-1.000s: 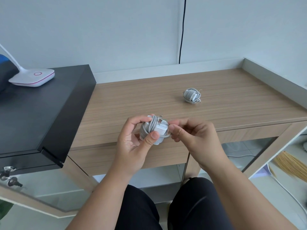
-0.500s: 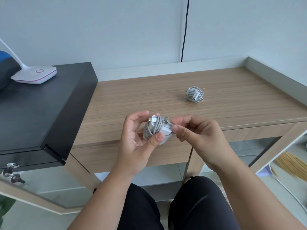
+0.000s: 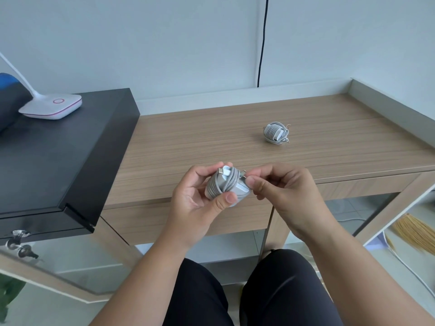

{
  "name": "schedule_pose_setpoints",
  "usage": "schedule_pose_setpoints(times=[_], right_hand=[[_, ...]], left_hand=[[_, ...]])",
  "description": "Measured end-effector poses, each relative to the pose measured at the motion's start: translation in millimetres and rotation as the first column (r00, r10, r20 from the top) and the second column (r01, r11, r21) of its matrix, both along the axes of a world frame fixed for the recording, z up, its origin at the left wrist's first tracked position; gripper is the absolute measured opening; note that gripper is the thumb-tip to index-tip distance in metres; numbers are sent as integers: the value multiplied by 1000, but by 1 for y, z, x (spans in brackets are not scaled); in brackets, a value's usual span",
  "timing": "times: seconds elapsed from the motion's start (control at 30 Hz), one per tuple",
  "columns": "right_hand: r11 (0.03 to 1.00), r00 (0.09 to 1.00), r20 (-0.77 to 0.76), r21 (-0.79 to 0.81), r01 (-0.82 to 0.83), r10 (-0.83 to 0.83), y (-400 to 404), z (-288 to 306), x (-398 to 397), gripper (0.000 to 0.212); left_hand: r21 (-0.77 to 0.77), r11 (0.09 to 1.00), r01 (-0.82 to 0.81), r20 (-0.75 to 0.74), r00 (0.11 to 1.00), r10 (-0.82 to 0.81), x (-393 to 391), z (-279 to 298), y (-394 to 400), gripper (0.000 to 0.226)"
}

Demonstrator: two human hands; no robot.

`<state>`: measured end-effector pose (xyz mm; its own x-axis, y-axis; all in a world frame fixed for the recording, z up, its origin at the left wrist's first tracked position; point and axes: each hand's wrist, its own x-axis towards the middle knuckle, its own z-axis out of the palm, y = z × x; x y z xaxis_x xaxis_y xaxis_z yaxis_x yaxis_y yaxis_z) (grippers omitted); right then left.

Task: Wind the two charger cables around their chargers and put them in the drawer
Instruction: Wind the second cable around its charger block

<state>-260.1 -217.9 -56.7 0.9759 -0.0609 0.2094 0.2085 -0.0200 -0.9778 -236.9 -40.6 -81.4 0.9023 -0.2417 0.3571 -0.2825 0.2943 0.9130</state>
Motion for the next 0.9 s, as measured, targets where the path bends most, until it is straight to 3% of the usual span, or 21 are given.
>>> schedule_pose_setpoints(times=[0.03, 0.1, 0.2, 0.3, 0.4, 0.47, 0.67, 0.9], right_hand=[[999, 1000, -4, 42, -16, 16, 1, 0, 0, 1], [995, 1000, -14, 99, -13, 14, 0, -1, 0, 8], [996, 999, 35, 93, 9, -13, -5, 1, 2, 8], [973, 983, 158, -223, -60, 97, -12, 15, 8, 17], [797, 926, 92, -546, -260, 365, -14, 36, 21, 20], [705, 887, 45, -626, -333, 459, -16, 45, 29, 18], [715, 837, -18, -510, -478, 547, -16, 48, 41, 12], [789, 813, 55, -289, -543, 580, -15, 40, 40, 10]], left_hand=[[-20, 1000, 1, -15, 1000, -1, 0, -1, -1, 45], [-40, 999, 3, -32, 999, -4, -2, -3, -4, 47], [-21, 1000, -2, -45, 999, 1, -3, -6, -5, 50], [13, 1000, 9, -101, 995, -8, -3, -3, -3, 60], [22, 994, 108, -122, 987, -105, -2, 2, -1, 57], [30, 988, 154, -130, 980, -149, -3, 4, 0, 53], [105, 965, 239, -158, 962, -221, -5, 9, 5, 49], [153, 948, 280, -147, 955, -259, -4, 11, 11, 57]])
